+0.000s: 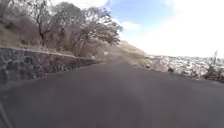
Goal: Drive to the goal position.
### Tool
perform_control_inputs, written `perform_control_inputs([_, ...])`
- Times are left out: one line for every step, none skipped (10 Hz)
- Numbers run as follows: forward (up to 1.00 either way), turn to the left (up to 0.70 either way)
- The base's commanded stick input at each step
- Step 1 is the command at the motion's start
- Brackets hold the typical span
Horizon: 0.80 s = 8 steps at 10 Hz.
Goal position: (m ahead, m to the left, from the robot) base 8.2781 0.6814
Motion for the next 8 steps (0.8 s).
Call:
perform_control_inputs([0.7,0.0])
perform_control_inputs([0.7,0.0])
perform_control_inputs([0.7,0.01])
perform_control_inputs([0.7,0.02])
perform_control_inputs([0.7,0.01])
perform_control_inputs([0.7,0.0])
perform_control_inputs([0.7,0.0])
perform_control_inputs([0.7,0.0])
